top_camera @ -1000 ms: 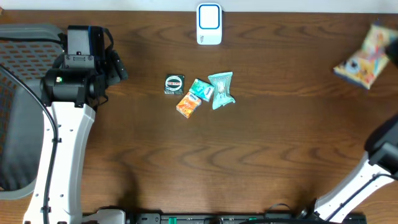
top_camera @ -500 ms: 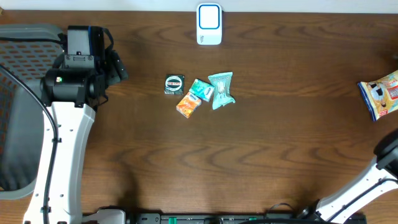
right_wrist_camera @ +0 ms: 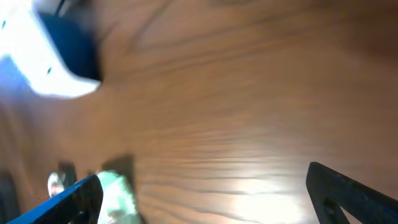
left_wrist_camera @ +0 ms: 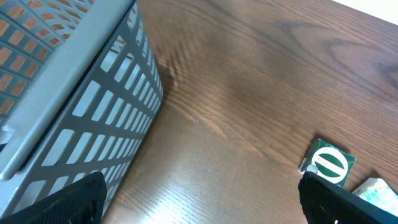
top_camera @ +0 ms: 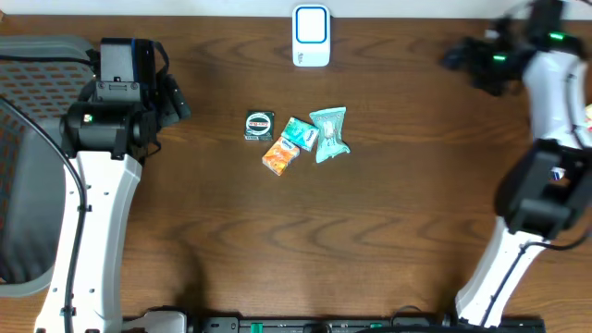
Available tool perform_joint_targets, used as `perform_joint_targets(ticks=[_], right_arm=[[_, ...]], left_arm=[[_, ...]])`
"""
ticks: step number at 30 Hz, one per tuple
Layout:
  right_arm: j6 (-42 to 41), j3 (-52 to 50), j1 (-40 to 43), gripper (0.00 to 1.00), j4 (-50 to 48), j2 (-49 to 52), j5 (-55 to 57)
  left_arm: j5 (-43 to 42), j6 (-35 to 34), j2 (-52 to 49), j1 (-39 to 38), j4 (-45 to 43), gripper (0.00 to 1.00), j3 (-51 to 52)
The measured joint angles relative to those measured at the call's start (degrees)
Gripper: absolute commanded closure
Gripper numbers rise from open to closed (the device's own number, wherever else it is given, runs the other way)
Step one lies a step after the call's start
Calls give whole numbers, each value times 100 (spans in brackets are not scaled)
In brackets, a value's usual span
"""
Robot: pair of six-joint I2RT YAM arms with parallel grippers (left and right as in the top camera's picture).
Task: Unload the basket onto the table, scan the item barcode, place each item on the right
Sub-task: 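Move the right gripper to the green packets and grasp one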
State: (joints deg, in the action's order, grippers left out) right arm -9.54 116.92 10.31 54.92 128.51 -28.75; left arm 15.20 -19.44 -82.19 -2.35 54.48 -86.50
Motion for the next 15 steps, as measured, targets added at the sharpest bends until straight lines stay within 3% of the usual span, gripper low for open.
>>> perform_joint_targets(ticks=[9, 15], right_arm=[[291, -247, -1576, 2, 2, 0, 289], [385, -387, -2208, 22, 94, 0, 680]], left_arm=[[0, 0, 0, 0, -2, 2, 0], [0, 0, 0, 0, -2, 2, 0]])
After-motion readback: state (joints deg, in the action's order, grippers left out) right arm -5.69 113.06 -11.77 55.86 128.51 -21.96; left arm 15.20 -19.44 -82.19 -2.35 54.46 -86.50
